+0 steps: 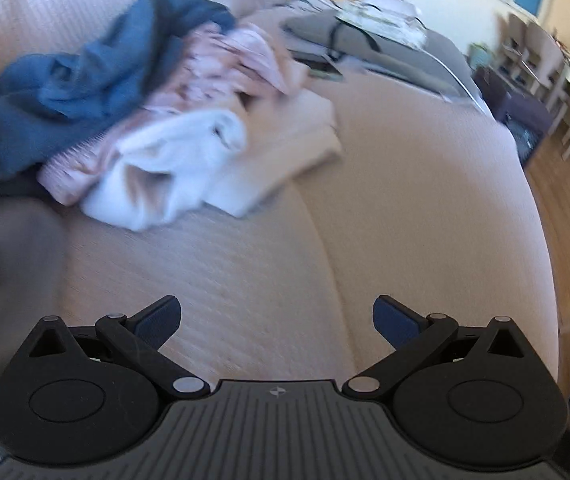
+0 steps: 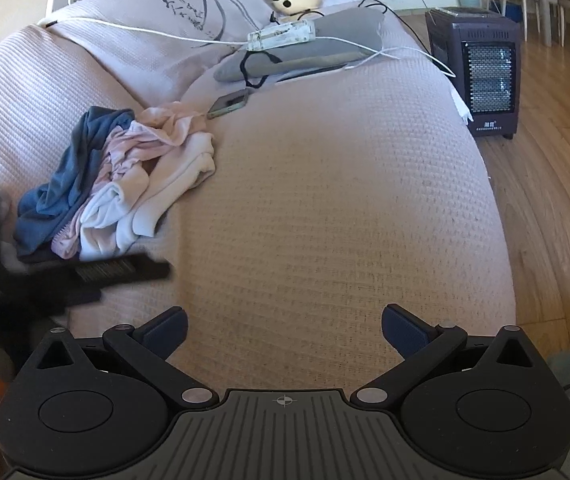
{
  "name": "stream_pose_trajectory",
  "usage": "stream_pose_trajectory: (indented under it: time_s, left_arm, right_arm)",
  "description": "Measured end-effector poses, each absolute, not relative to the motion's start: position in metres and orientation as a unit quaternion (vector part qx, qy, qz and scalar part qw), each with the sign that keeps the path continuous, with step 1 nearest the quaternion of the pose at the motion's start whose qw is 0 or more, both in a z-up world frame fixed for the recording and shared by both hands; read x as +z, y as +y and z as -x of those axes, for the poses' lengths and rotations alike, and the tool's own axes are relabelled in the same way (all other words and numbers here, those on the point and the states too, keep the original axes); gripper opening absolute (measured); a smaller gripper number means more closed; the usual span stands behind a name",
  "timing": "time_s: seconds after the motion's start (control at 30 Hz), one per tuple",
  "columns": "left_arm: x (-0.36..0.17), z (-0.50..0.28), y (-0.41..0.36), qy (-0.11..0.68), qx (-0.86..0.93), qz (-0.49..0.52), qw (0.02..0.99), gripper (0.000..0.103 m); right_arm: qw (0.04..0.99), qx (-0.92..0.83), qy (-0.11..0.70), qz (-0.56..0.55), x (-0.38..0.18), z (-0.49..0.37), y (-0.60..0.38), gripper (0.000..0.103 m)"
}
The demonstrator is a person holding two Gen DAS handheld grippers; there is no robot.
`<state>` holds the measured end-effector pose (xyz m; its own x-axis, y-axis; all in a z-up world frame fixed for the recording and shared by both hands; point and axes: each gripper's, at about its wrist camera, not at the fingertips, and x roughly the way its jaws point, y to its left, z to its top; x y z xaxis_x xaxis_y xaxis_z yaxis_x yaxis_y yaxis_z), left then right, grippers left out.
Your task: Fold clothes
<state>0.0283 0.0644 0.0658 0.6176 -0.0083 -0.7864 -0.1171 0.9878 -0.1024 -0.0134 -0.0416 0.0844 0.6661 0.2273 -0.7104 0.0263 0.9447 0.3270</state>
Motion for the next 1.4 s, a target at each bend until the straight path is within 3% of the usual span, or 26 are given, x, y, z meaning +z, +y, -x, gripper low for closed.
stream_pose_trajectory:
  time_s: [0.4, 0.53, 0.73, 0.9, 0.97, 1.4]
  left_arm:
    - [0.087, -0.03, 0.084, 0.441, 0.021, 0.082, 0.893, 0.103]
    - [0.101, -0.035, 0.094, 0.42, 0.039, 0.053, 0.905, 0.103]
    - [0.122, -0.062, 0.102, 0.388, 0.033, 0.015, 0.921, 0.103]
    - [0.101, -0.091, 0.066, 0.392, -0.012, -0.03, 0.919, 0.099]
    - [0.088, -0.103, 0.05, 0.396, -0.028, -0.042, 0.917, 0.093]
    - [0.039, -0.152, -0.004, 0.375, 0.035, -0.207, 0.903, 0.093]
  right_arm:
    - [0.903, 0.078, 0.405, -0.118, 0.102, 0.011, -0.029, 0.103]
    - [0.907, 0.119, 0.398, -0.064, 0.12, 0.008, -0.012, 0.103]
    - [0.909, 0.122, 0.391, -0.078, 0.128, -0.01, -0.019, 0.103]
    - [0.899, 0.112, 0.411, -0.096, 0.116, -0.024, -0.03, 0.103]
    - [0.897, 0.108, 0.419, -0.095, 0.11, -0.027, -0.034, 0.103]
    - [0.875, 0.108, 0.451, -0.136, 0.085, -0.055, -0.056, 0.103]
